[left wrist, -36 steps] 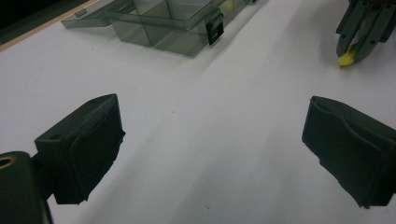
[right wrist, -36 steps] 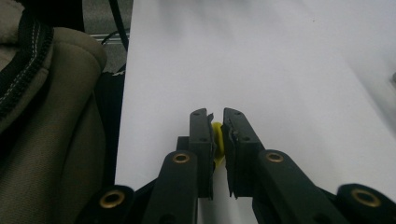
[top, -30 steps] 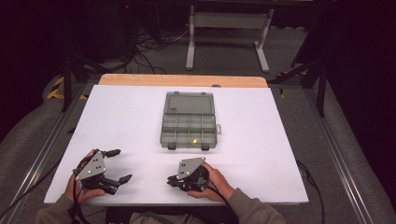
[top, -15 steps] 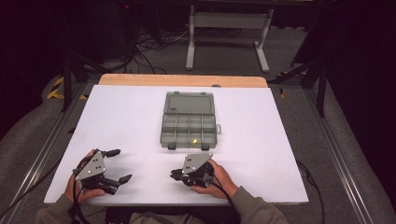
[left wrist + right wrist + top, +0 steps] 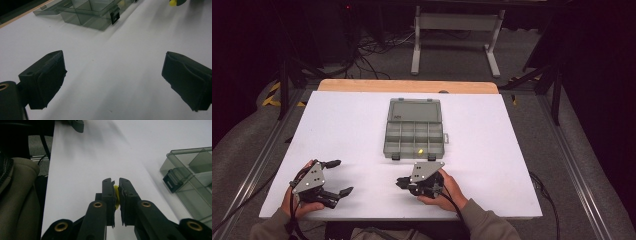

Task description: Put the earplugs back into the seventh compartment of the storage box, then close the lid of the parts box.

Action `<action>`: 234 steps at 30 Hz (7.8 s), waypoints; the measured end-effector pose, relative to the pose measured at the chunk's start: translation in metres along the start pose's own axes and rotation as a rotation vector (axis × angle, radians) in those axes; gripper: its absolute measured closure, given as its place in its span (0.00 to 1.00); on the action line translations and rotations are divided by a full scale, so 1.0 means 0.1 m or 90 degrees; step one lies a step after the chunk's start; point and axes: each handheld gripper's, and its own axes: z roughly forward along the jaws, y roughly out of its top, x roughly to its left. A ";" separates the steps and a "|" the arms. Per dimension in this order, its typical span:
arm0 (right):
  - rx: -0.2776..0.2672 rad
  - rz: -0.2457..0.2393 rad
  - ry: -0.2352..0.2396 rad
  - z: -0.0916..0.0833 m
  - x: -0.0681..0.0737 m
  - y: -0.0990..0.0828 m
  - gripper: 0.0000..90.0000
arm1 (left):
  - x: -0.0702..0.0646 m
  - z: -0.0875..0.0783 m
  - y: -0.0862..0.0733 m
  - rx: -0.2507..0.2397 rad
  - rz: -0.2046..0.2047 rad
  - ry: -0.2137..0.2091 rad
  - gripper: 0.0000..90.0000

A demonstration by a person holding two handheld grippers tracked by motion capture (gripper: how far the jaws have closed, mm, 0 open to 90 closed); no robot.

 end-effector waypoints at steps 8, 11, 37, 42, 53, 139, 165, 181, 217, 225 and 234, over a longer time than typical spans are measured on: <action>-0.008 0.003 -0.013 -0.06 -0.03 0.00 0.94 | 0.00 0.00 0.00 0.000 -0.001 0.000 0.06; -0.009 0.004 -0.018 -0.07 -0.04 0.00 0.94 | 0.00 0.00 0.00 -0.001 -0.001 0.000 0.06; -0.034 0.008 -0.059 -0.21 -0.14 0.03 0.94 | 0.01 0.00 0.00 -0.005 -0.005 0.001 0.06; -0.046 0.015 -0.073 -0.27 -0.20 0.05 0.94 | 0.01 0.00 0.00 -0.004 -0.006 0.002 0.06; -0.057 0.027 -0.112 -0.34 -0.33 0.04 0.94 | 0.01 0.00 0.00 -0.003 -0.004 0.000 0.07; -0.002 0.143 -0.219 -0.21 -0.99 -0.22 0.76 | 0.01 0.01 -0.01 0.011 -0.002 0.000 0.07; -0.071 0.068 -0.250 -0.77 -0.76 -0.23 0.95 | 0.15 0.15 0.24 0.008 0.027 0.001 0.73; -0.003 0.075 -0.251 -0.82 -0.85 -0.34 1.00 | 0.48 0.46 0.42 0.040 0.006 -0.023 1.00; 0.059 0.217 -0.330 -0.86 -1.92 -0.40 1.00 | 1.30 1.49 1.08 0.110 -0.010 0.024 1.00; 0.097 0.231 -0.338 -0.71 -2.16 -0.29 1.00 | 1.42 1.74 1.07 0.147 -0.033 0.041 1.00; 0.145 0.236 -0.342 -0.47 -2.36 -0.27 1.00 | 1.47 1.96 0.99 0.203 -0.040 0.051 1.00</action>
